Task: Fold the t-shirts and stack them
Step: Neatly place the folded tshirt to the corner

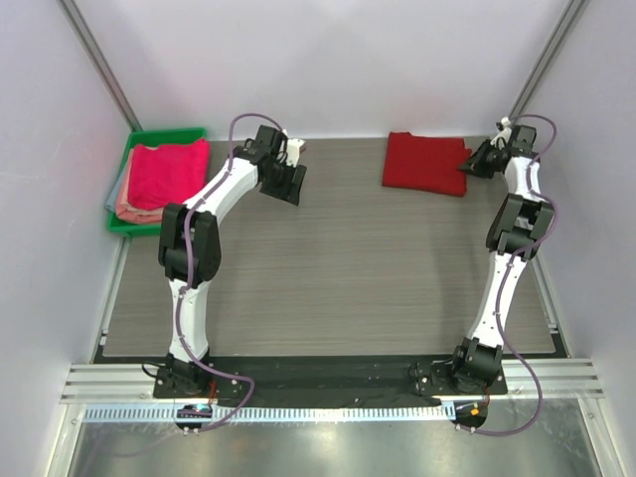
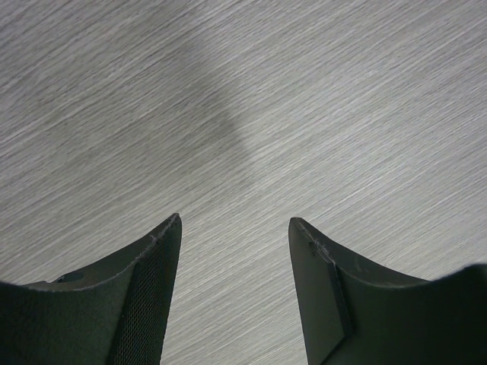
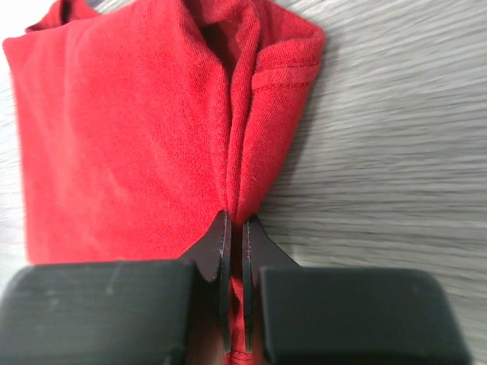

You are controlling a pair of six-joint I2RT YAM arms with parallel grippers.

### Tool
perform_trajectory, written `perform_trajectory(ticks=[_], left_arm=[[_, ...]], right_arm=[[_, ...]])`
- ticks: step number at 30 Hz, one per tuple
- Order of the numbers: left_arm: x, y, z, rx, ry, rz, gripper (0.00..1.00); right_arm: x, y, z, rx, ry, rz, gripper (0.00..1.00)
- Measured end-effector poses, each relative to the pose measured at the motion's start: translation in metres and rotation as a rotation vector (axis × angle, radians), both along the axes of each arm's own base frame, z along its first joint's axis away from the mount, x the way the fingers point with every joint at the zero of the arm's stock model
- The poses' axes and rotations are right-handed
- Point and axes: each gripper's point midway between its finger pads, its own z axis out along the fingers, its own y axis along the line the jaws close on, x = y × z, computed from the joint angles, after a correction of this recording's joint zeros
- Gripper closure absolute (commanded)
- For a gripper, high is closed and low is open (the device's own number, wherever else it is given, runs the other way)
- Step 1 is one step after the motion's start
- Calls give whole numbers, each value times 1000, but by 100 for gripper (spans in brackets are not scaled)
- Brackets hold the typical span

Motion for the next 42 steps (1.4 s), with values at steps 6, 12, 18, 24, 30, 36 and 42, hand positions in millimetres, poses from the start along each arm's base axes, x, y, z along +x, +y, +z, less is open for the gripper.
perform_trajectory(ticks=[6, 12, 18, 24, 30, 36, 42], left_arm=[[-1, -2, 0, 2, -2, -9, 40], [-2, -5, 0, 2, -3, -16, 40], [-4, -8, 0, 2, -3, -23, 40], [-5, -11, 0, 2, -3, -29, 40], [-6, -18, 1, 0, -9, -42, 40], [-10, -27, 1, 8, -14, -70, 40], [-12, -33, 2, 13, -19, -84, 37]], right_arm=[[3, -32, 8, -128, -6, -57, 99], [5, -74, 23, -233, -33, -142, 99], [4, -94, 26, -291, -32, -186, 99], [9, -100, 29, -336, -42, -203, 99], [18, -109, 34, -391, -70, -234, 99], [21, -117, 28, -422, -68, -264, 98], [23, -121, 24, -439, -68, -281, 73]])
